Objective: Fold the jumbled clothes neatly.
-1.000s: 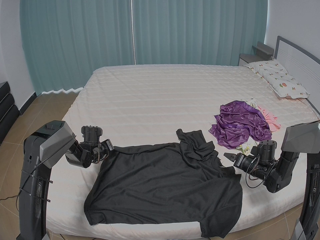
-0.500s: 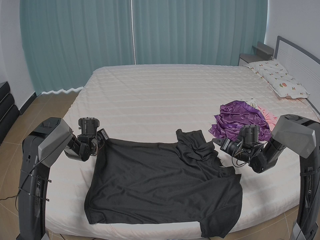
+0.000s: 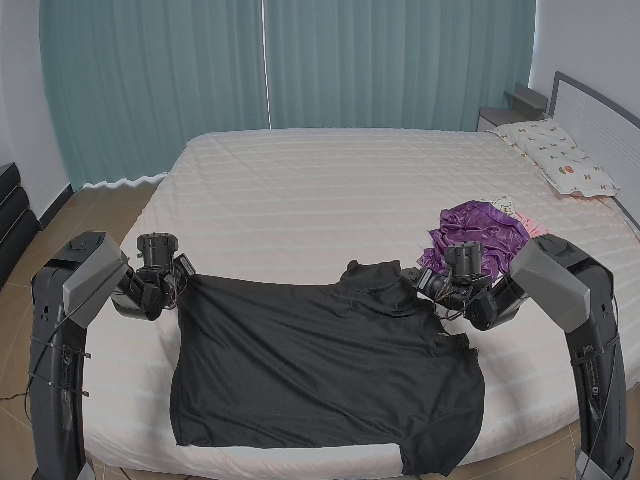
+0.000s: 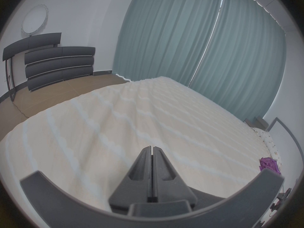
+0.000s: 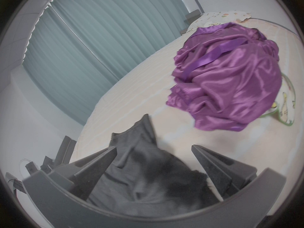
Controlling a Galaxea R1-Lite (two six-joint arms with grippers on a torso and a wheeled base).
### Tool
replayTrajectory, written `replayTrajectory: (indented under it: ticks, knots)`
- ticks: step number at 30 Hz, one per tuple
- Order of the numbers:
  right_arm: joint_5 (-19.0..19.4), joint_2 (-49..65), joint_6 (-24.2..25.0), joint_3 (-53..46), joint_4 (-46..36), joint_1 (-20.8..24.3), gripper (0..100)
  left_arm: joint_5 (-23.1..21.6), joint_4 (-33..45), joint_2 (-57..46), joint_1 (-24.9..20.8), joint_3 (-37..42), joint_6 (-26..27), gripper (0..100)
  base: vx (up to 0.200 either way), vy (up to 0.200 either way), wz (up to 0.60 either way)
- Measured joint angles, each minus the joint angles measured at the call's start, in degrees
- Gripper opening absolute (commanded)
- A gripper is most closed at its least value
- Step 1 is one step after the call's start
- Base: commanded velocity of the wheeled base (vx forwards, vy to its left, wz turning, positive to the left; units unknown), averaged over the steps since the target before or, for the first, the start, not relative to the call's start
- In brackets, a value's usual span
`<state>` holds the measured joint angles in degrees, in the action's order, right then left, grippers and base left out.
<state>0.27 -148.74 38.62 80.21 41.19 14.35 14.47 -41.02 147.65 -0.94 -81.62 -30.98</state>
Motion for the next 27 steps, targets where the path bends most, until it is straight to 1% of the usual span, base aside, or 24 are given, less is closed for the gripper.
replayTrajectory:
  ticks: [3,8,14,17,21,25,26,27]
  knots:
    - [0.3,-1.0,0.7,2.3,-0.1,1.1,100,0.0,-0.1,-0.1,0.2,1.6,-0.1,0,0.000,0.000,0.00]
    - [0.7,-2.7,-0.7,6.3,-1.9,1.7,100,0.0,-0.4,-0.1,0.3,3.4,-0.1,0,0.000,0.000,0.00]
    - [1.0,-4.9,-3.2,12.7,-7.1,0.2,100,0.0,-2.4,-0.2,0.2,5.4,-0.1,0,0.000,0.000,0.00]
    - [1.7,-6.4,-5.0,14.7,-8.3,-0.8,100,0.0,-2.7,-0.2,0.2,6.3,-0.2,0,0.000,0.000,0.00]
    - [2.6,-8.3,-5.6,17.1,-8.6,-1.0,100,0.0,-2.8,-0.3,0.2,7.0,-0.3,0,0.000,0.000,0.00]
    - [2.6,-10.3,-5.6,20.6,-10.0,-0.7,100,0.0,-2.8,-0.3,0.1,7.3,-0.4,0,0.000,0.000,0.00]
    - [2.6,-10.7,-5.6,21.3,-10.7,-0.5,0,0.0,-2.8,-0.3,0.1,7.3,-0.4,0,0.000,0.000,0.00]
    - [2.6,-11.1,-5.6,21.8,-11.1,-0.5,0,0.0,-2.8,-0.3,0.1,7.4,-0.4,0,0.000,0.000,0.00]
